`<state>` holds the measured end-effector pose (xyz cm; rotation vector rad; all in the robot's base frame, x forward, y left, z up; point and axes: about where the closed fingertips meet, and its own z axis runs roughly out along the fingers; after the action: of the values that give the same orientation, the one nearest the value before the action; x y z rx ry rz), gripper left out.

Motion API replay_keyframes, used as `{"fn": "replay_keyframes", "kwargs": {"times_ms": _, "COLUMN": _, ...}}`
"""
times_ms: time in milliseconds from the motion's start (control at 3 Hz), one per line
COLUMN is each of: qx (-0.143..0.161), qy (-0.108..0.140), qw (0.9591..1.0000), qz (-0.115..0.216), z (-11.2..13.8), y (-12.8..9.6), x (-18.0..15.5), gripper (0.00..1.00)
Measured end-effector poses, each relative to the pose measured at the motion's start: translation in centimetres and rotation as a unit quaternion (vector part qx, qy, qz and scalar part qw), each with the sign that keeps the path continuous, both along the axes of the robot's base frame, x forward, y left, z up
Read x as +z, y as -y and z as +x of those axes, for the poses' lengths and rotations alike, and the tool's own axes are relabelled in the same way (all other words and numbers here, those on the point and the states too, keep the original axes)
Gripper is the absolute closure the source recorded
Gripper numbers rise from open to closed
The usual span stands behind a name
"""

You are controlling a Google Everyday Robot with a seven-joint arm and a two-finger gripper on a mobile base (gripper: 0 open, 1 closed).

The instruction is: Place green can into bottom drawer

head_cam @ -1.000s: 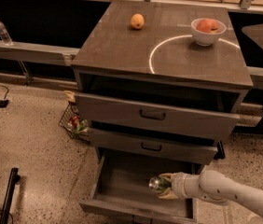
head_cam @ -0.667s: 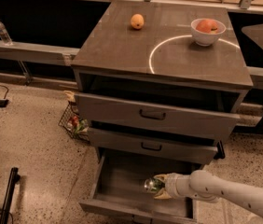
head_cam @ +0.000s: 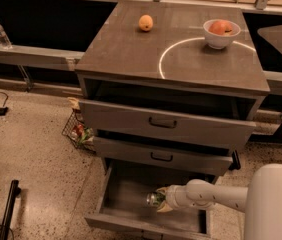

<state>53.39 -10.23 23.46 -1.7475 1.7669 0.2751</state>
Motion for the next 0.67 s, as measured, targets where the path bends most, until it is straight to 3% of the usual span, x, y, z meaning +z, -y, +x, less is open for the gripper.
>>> {"fn": "replay_keyframes", "kwargs": {"times_ms": 667, "qx": 0.029, "qy": -0.046, "qw": 0.9982, "qz": -0.026, "z": 1.0, "y": -3.2, "x": -5.6, "gripper": 0.36}}
